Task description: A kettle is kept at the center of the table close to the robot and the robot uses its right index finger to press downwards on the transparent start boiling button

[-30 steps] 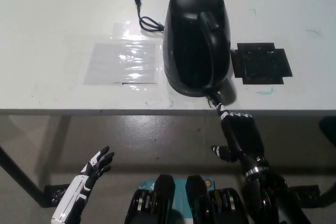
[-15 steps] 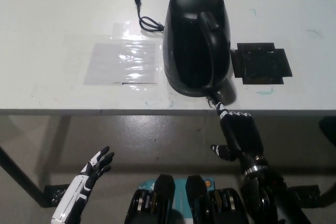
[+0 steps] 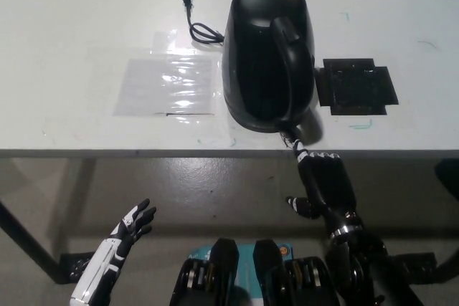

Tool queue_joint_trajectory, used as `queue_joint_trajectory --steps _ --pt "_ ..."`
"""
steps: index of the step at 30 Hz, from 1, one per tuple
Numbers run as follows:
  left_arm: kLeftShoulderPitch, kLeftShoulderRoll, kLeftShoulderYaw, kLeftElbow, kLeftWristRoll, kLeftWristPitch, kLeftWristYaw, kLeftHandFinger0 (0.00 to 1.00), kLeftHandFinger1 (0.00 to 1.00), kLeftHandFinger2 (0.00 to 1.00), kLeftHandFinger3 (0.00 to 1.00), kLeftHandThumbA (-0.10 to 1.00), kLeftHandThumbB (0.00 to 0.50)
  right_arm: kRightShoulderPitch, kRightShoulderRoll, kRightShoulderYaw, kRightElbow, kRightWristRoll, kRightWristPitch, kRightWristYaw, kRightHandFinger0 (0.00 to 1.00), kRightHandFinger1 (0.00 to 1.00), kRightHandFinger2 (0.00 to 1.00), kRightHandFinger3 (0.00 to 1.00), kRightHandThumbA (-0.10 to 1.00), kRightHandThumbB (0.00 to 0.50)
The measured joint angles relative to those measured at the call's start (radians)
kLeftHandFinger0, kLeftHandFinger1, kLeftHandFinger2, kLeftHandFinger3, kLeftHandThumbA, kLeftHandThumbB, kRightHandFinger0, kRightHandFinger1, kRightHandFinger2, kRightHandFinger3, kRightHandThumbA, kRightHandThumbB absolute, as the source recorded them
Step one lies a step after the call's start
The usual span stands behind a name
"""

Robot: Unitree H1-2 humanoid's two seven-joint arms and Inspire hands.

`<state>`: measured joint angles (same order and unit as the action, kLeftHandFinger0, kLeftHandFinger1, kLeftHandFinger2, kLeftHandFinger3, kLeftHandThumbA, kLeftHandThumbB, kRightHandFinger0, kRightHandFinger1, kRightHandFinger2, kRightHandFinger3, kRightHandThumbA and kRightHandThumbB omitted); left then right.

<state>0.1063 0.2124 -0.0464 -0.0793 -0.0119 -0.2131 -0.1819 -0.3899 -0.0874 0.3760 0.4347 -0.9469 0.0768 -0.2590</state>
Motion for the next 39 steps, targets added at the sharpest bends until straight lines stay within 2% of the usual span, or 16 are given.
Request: queue_joint_trajectory --steps 5,20,25,29,32,33,34,35,36,37,38,39 --pt "-0.001 0.000 0.000 0.000 0.000 -0.002 0.000 1.00 1.00 1.00 1.00 1.00 0.383 -0.009 0.000 0.006 0.013 0.000 0.008 -0.001 0.00 0.00 0.01 1.00 1.00 0.296" --pt "-0.004 0.000 0.000 0.000 0.002 -0.003 0.000 1.00 1.00 1.00 1.00 1.00 0.393 -0.022 0.000 0.011 0.036 0.002 0.009 -0.003 0.00 0.00 0.00 1.00 1.00 0.307" --pt "-0.004 0.000 0.000 0.000 0.002 -0.003 0.000 1.00 1.00 1.00 1.00 1.00 0.382 -0.022 0.000 0.012 0.036 0.002 0.010 -0.004 0.00 0.00 0.05 1.00 1.00 0.317" --pt "-0.004 0.000 0.000 0.000 0.003 -0.003 0.000 1.00 1.00 1.00 1.00 1.00 0.386 -0.022 0.000 0.015 0.036 0.002 0.012 -0.003 0.00 0.00 0.04 1.00 1.00 0.324" --pt "-0.004 0.000 0.000 0.000 0.003 -0.004 0.000 1.00 1.00 1.00 1.00 1.00 0.381 -0.020 -0.001 0.016 0.024 0.002 0.017 -0.001 0.00 0.00 0.00 1.00 1.00 0.309" --pt "-0.004 0.000 0.000 0.000 0.003 -0.004 0.000 1.00 1.00 1.00 1.00 1.00 0.383 -0.018 -0.001 0.016 0.018 0.002 0.018 0.001 0.00 0.00 0.00 1.00 1.00 0.344" --pt "-0.004 0.000 0.000 0.000 0.003 -0.004 0.000 1.00 1.00 1.00 1.00 1.00 0.383 -0.012 -0.004 0.016 -0.008 0.002 0.024 0.009 0.00 0.00 0.00 1.00 1.00 0.311" --pt "-0.004 0.000 0.000 0.000 0.003 -0.004 0.000 1.00 1.00 1.00 1.00 1.00 0.383 -0.007 -0.004 0.016 -0.022 0.002 0.029 0.014 0.00 0.00 0.00 1.00 1.00 0.309" --pt "-0.003 0.000 0.000 0.000 0.003 -0.005 0.000 1.00 1.00 1.00 1.00 1.00 0.382 -0.001 -0.007 0.018 -0.048 0.001 0.033 0.020 0.00 0.00 0.00 1.00 1.00 0.334" --pt "-0.003 0.000 0.000 0.000 0.003 -0.005 0.000 1.00 1.00 1.00 1.00 1.00 0.379 0.009 -0.010 0.020 -0.072 0.000 0.037 0.027 0.00 0.00 0.00 1.00 1.00 0.336" --pt "-0.002 0.000 0.000 0.000 0.003 -0.005 0.000 1.00 1.00 1.00 1.00 1.00 0.375 0.017 -0.013 0.023 -0.093 0.000 0.040 0.033 0.00 0.00 0.00 1.00 1.00 0.312" --pt "-0.002 0.000 0.000 0.000 0.003 -0.006 0.000 1.00 1.00 1.00 1.00 1.00 0.380 0.026 -0.018 0.025 -0.121 0.000 0.044 0.042 0.00 0.00 0.00 1.00 1.00 0.318"
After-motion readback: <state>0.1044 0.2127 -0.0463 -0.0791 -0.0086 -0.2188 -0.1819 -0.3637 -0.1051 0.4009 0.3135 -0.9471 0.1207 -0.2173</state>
